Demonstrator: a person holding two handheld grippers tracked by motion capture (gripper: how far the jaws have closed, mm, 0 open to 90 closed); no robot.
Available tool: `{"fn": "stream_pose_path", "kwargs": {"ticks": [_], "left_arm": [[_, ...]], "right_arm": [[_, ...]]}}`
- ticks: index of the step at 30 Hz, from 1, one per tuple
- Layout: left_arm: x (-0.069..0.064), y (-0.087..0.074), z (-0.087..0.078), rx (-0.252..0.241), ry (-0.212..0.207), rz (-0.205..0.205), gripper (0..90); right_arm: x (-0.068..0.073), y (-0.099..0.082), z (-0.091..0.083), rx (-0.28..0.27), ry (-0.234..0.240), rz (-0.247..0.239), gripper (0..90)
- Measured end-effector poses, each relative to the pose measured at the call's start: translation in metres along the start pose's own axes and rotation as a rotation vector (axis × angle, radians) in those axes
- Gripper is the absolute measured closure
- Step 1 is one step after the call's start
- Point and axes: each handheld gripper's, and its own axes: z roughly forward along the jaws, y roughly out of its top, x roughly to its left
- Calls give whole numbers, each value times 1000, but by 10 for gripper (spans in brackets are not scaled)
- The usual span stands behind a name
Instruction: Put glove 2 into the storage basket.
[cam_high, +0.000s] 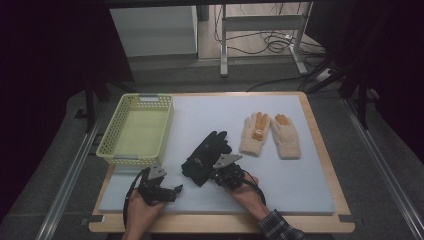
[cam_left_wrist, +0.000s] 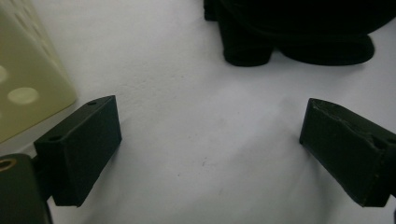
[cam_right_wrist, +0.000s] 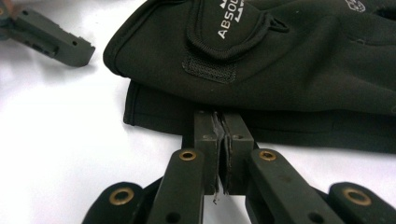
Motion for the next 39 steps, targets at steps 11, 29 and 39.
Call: {"fn": "stream_pose_path", "kwargs": {"ticks": [11, 29, 39], "left_arm": [[0, -1, 0, -5, 0, -6, 55], [1, -1, 0, -11, -5, -10, 57], [0, 0, 0, -1, -2, -6, 54]], "right_arm": [[-1, 1, -14, -8, -17, -3, 747], [-46, -43, -71, -24, -167, 120, 396], [-67, -67, -97, -20, -251, 158, 263]]}}
